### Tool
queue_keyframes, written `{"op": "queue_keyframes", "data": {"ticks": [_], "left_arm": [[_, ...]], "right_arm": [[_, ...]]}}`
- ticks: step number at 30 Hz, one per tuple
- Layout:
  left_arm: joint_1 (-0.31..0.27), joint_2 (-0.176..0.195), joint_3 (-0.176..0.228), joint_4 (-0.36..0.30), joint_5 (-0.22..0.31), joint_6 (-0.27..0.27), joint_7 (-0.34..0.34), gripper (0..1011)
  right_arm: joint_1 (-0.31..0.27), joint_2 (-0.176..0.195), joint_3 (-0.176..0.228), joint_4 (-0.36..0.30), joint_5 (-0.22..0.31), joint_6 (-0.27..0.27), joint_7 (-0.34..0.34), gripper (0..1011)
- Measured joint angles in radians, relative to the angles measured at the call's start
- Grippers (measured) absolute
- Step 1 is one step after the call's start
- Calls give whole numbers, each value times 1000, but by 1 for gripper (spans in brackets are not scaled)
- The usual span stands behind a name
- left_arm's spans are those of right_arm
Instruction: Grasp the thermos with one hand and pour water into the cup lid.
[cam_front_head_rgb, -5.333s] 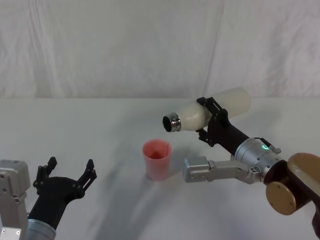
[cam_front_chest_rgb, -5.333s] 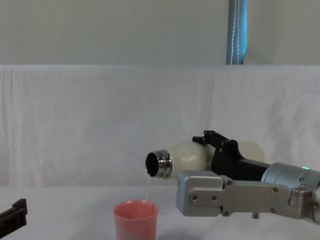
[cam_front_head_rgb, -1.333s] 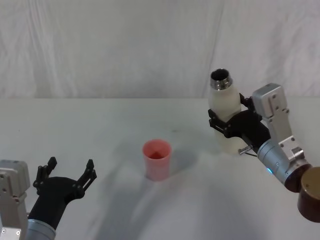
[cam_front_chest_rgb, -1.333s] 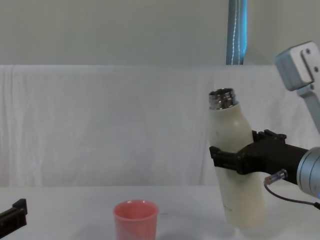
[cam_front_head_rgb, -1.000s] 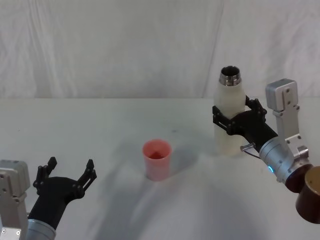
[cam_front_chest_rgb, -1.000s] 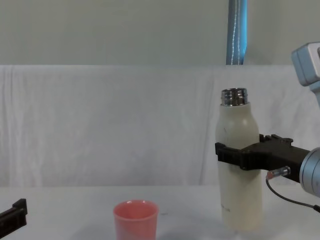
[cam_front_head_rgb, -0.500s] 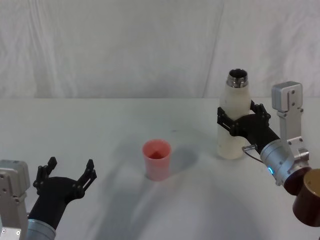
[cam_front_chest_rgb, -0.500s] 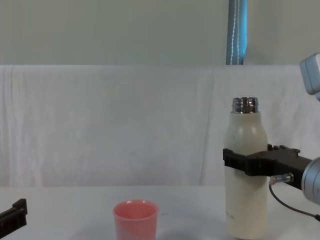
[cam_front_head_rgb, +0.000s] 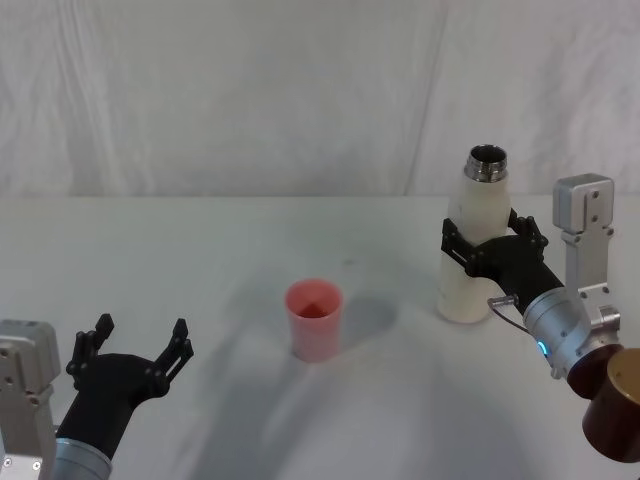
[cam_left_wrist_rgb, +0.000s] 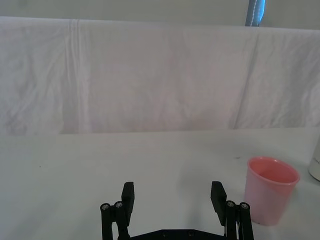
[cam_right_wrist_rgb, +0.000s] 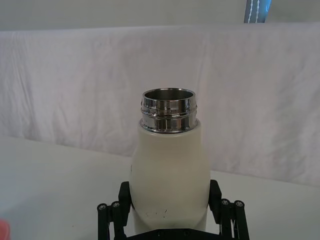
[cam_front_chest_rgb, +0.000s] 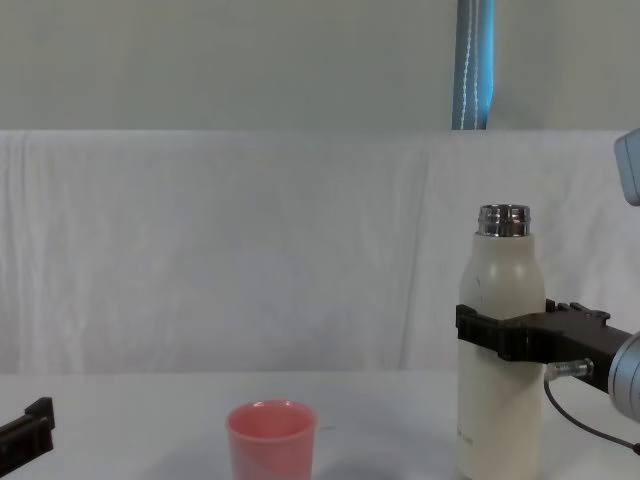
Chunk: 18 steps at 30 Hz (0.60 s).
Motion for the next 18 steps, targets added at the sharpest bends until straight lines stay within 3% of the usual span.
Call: {"op": "queue_keyframes", "data": {"ticks": [18], "left_arm": [[0,0,0,0,0,0,0,1001]], "right_arm": [[17,2,-7,33,-1,-20,5,950]]}}
